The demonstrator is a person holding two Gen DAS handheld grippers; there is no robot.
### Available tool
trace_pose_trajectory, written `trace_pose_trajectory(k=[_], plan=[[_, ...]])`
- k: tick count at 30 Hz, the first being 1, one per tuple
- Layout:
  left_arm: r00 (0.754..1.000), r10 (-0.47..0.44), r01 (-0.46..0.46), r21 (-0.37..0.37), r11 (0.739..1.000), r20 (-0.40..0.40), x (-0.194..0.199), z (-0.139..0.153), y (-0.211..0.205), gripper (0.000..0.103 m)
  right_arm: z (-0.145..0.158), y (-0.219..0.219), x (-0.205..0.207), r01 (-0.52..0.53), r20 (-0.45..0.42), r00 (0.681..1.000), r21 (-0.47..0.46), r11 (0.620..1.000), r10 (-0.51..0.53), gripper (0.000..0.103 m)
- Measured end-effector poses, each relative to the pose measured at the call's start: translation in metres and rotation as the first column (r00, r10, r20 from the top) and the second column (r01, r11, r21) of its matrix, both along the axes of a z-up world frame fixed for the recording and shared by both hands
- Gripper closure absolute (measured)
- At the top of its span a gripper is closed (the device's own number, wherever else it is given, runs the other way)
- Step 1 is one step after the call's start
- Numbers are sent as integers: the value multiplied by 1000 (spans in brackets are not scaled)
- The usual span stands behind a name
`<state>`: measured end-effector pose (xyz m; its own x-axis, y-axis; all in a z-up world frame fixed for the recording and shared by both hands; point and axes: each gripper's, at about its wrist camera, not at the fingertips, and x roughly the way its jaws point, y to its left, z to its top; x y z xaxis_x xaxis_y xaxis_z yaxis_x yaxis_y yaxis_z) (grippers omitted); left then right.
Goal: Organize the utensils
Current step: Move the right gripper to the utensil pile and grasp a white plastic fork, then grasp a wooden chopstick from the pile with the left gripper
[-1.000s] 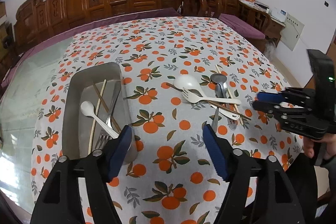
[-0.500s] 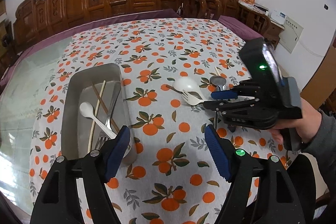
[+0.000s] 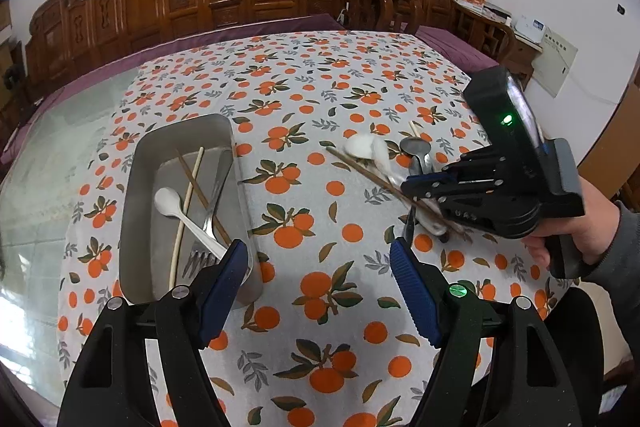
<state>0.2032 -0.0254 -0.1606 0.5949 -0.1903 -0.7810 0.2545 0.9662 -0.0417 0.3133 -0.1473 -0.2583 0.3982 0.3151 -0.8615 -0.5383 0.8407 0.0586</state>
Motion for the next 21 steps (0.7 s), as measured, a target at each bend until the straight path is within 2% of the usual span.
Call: trace_pose_trajectory(k=[4,13,21], plan=[[1000,-12,12,11,1000,-5,0,-1,-8,33,11,-10,-7,13,13,1000,57,998,-14,99],[999,-42,43,27,999,-20,9,-10,-36,33,32,-53,-45,102,64,992,78,992,-107,99],[997,-47,49,31,998,-64,32,-31,-67,33,42,-94,-78,178,96,977,106,978,-188,99]])
